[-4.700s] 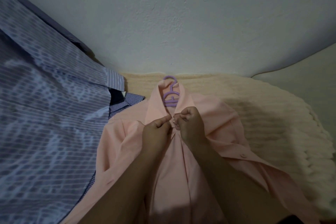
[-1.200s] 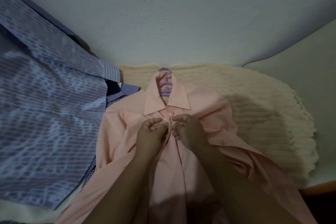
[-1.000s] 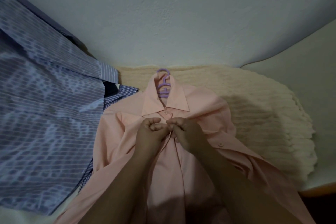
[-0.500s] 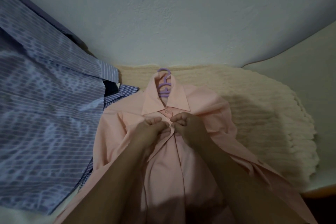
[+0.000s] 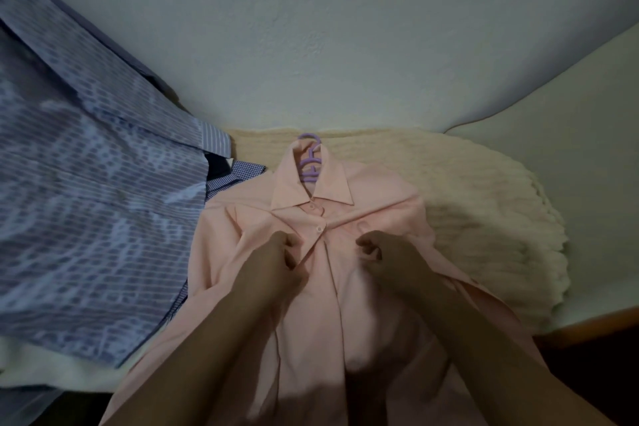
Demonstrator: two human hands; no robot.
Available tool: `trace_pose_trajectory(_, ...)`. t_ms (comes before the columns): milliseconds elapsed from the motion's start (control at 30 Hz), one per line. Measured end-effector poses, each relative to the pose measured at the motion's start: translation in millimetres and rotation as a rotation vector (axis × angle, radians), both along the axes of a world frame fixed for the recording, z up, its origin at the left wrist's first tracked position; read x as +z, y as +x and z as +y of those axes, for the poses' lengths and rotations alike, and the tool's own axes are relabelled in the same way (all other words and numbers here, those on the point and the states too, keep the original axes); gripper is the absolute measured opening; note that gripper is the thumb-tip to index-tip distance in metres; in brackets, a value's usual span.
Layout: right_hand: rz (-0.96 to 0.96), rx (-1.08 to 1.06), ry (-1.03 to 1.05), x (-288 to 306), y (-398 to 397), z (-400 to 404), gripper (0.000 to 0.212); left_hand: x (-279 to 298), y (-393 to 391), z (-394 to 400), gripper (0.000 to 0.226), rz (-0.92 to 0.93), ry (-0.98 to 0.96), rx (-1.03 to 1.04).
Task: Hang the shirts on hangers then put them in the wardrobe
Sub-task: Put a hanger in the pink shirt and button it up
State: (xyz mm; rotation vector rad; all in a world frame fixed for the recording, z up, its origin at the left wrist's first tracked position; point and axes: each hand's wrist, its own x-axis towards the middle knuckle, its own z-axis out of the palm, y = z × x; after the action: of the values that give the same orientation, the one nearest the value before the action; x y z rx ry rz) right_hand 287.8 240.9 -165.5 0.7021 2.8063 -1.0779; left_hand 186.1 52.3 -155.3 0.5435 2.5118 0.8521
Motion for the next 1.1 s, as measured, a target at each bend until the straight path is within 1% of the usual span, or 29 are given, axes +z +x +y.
trace_pose_trajectory(67,0.031,-0.011,0.117,-3,14,0,0.040,1,3,-6,0.042,0.089,-0.082,-0.022)
trace_pose_trajectory(133,0.106,-0.081,0.219,-5,25,-3,0.036,3,5,-12,0.038,0.155,-0.134,-0.024)
trace_pose_trajectory(200,0.164,-0.169,0.339,-7,33,-4,0.030,6,9,-15,0.037,0.192,-0.140,-0.011)
trace_pose_trajectory(267,0.088,-0.202,0.387,-3,36,-5,0.030,11,14,-15,0.037,0.180,-0.073,0.017)
trace_pose_trajectory(300,0.040,-0.202,0.355,-1,37,-7,0.030,14,18,-12,0.037,0.171,-0.018,0.037)
trace_pose_trajectory(400,0.001,-0.221,0.232,6,35,-10,0.029,19,30,1,0.037,0.088,0.123,0.111)
trace_pose_trajectory(500,-0.042,-0.201,0.208,9,31,-15,0.032,7,43,15,0.038,-0.042,0.268,0.235)
trace_pose_trajectory(567,-0.087,-0.159,0.211,9,30,-18,0.035,-3,52,19,0.038,-0.098,0.323,0.299)
trace_pose_trajectory(633,-0.134,-0.131,0.202,11,31,-21,0.035,-12,58,18,0.038,-0.116,0.349,0.315)
trace_pose_trajectory(733,-0.159,-0.122,0.166,14,29,-26,0.027,-16,60,15,0.038,-0.111,0.382,0.329)
trace_pose_trajectory(833,-0.145,-0.142,0.034,17,23,-38,0.022,-16,57,13,0.034,-0.121,0.430,0.332)
trace_pose_trajectory(900,-0.171,-0.135,-0.078,17,20,-46,0.023,-18,53,12,0.031,-0.149,0.448,0.343)
trace_pose_trajectory(967,-0.201,-0.131,-0.114,17,18,-50,0.028,-21,50,12,0.033,-0.193,0.464,0.365)
trace_pose_trajectory(1033,-0.133,-0.157,-0.108,15,14,-49,0.026,-24,48,13,0.032,-0.215,0.487,0.375)
trace_pose_trajectory(1100,0.025,-0.176,-0.120,15,9,-49,0.022,-26,47,12,0.032,-0.214,0.497,0.370)
